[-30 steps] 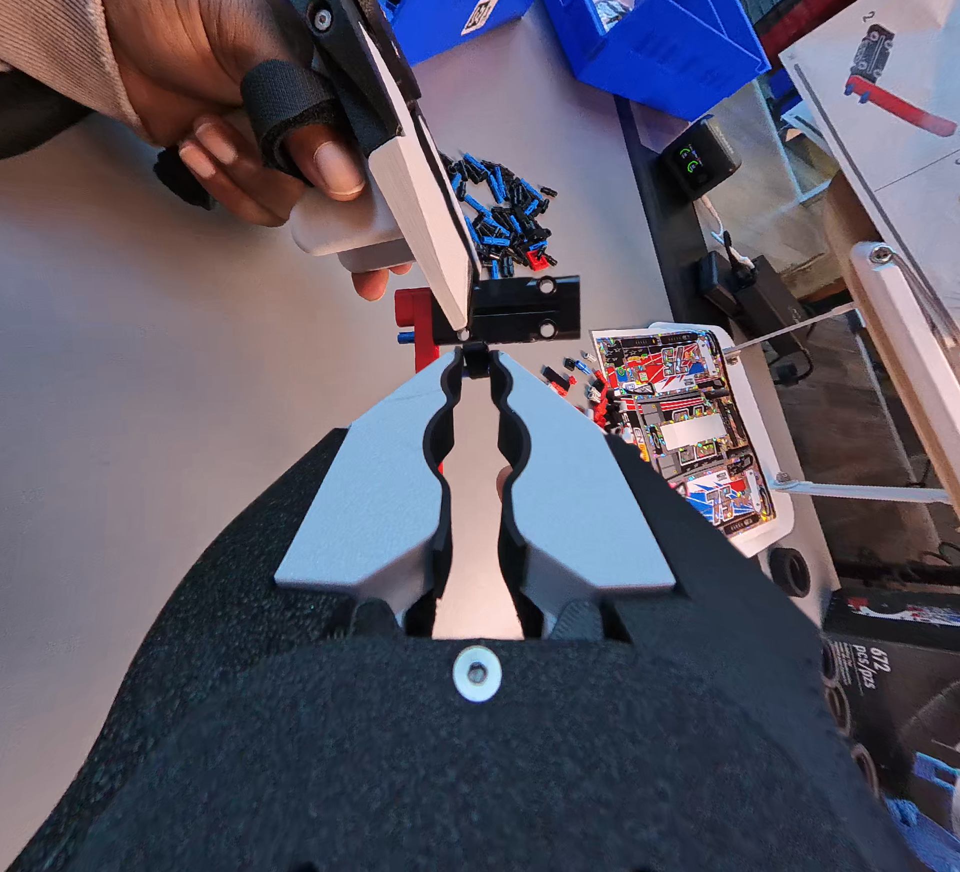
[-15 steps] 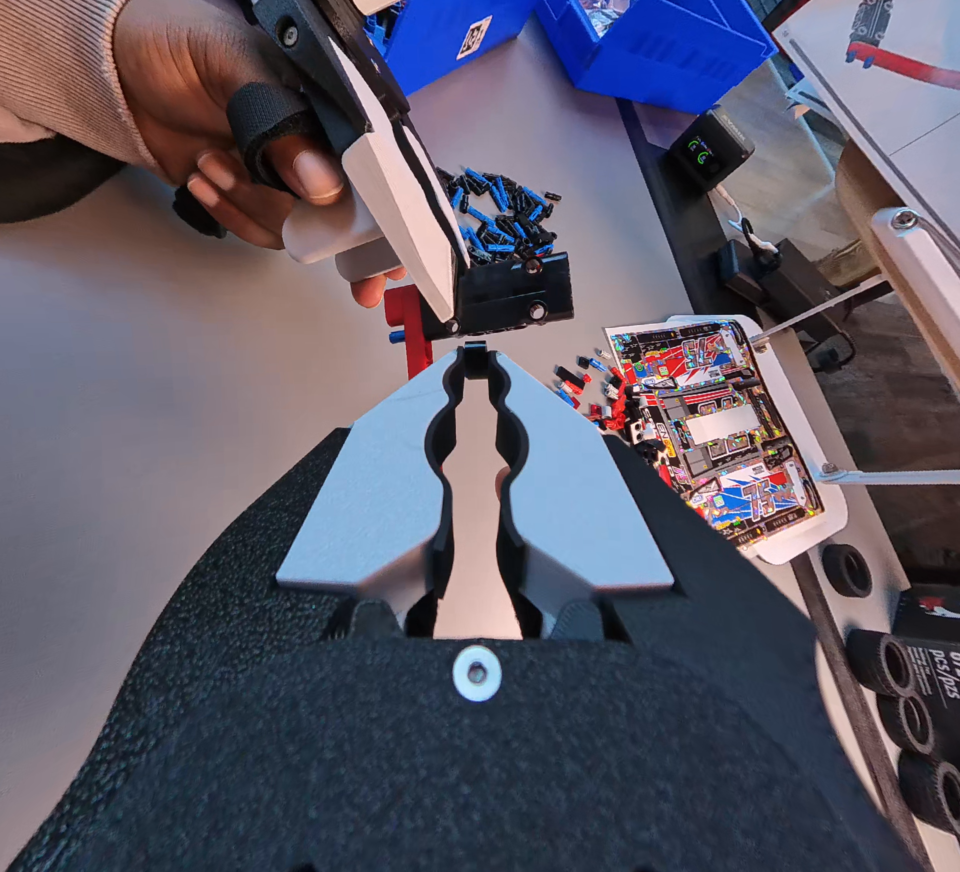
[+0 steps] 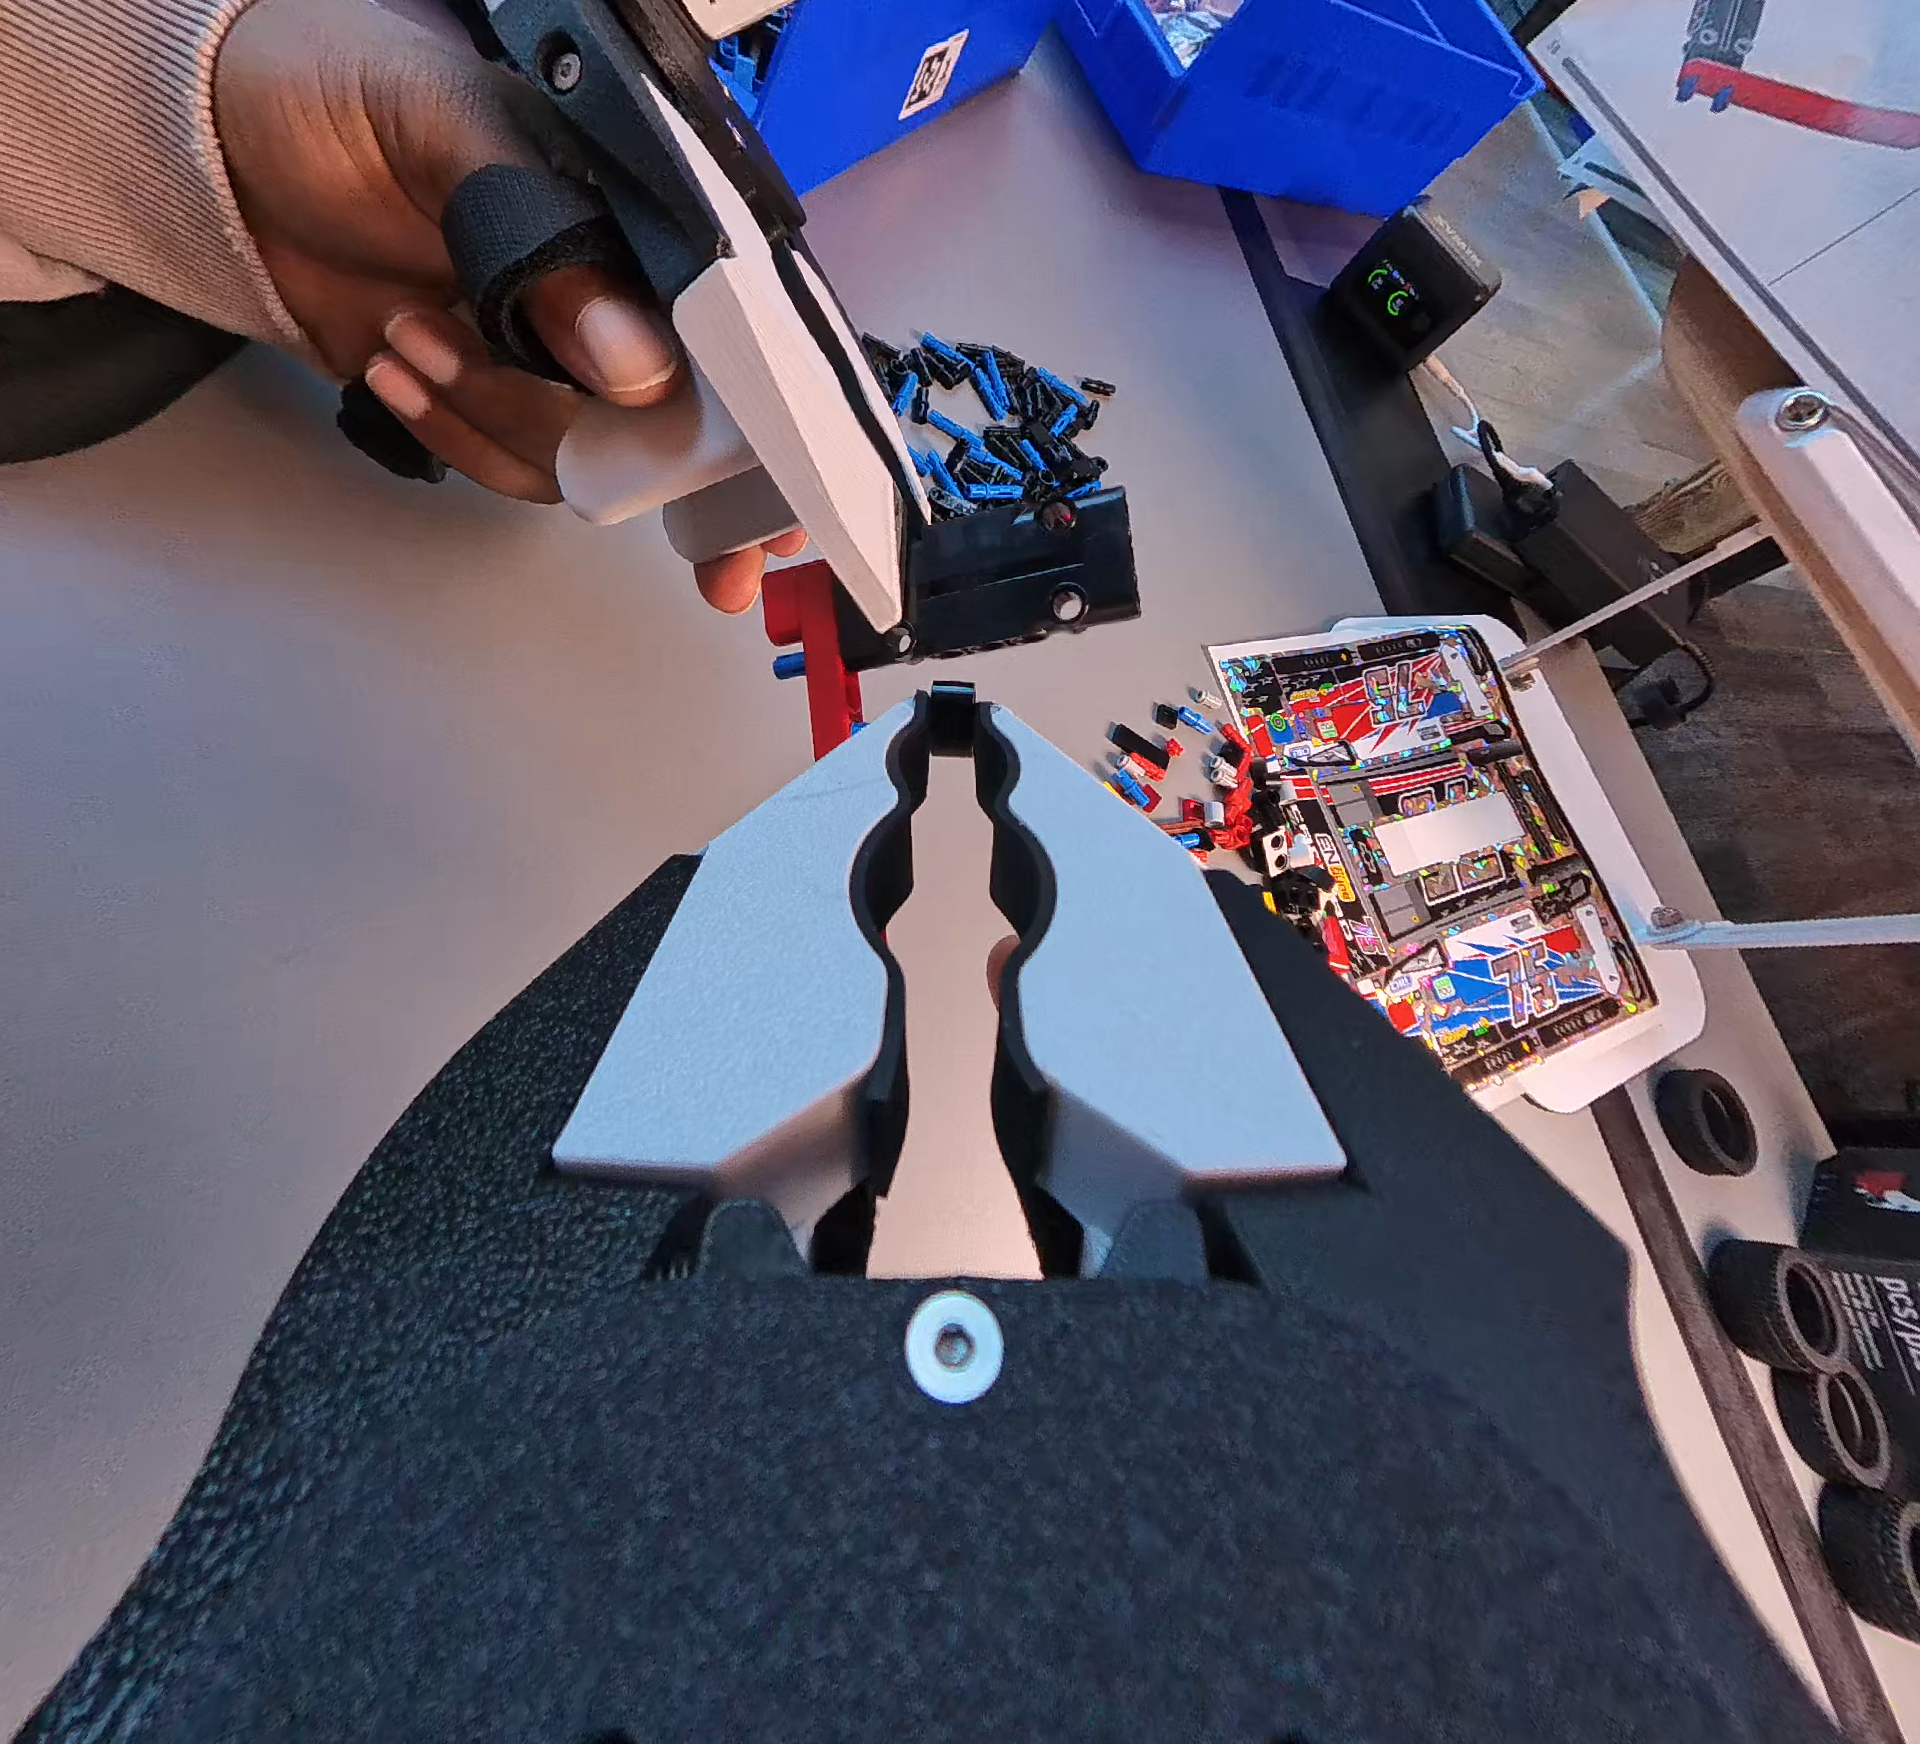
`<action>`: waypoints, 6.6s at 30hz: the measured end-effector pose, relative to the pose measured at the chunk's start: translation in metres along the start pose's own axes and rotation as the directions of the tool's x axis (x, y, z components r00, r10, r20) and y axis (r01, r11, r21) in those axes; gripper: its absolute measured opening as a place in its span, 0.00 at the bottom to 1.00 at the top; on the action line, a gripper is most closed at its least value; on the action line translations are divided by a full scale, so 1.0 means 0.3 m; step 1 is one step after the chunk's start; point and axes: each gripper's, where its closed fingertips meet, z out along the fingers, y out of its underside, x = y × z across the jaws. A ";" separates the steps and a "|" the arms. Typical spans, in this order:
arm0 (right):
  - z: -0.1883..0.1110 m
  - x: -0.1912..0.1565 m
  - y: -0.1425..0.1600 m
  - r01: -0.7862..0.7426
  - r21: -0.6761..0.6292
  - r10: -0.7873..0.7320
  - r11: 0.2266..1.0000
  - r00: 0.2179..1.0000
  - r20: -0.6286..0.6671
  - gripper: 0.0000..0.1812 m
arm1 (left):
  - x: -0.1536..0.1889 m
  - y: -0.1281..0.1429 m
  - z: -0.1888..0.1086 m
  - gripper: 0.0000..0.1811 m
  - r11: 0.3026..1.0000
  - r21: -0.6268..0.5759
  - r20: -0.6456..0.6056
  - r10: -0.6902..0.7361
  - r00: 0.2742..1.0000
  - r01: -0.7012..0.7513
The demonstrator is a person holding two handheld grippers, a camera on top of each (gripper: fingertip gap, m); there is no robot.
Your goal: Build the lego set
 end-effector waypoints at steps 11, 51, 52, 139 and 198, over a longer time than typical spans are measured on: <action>0.009 0.003 0.007 -0.034 0.002 0.034 0.999 0.999 0.012 0.03 | -0.024 0.003 -0.003 0.03 0.988 0.017 -0.026 -0.152 0.988 0.153; 0.076 -0.051 0.099 -0.366 -0.075 0.363 0.928 0.931 -0.051 0.03 | -0.072 0.075 0.016 0.03 0.983 -0.147 0.157 0.129 0.979 -0.106; 0.071 -0.050 0.096 -0.337 -0.080 0.333 0.938 0.941 -0.057 0.03 | -0.067 0.078 0.016 0.03 0.980 -0.158 0.152 0.146 0.978 -0.121; 0.026 -0.119 0.166 0.365 -0.206 -0.384 0.908 0.922 -0.057 0.12 | -0.057 0.129 0.066 0.02 0.978 -0.156 0.082 -0.124 0.989 0.136; -0.065 -0.135 0.111 -0.061 0.036 0.055 0.997 0.987 0.153 0.13 | -0.012 0.111 0.067 0.03 0.968 -0.099 -0.034 -0.236 0.971 0.231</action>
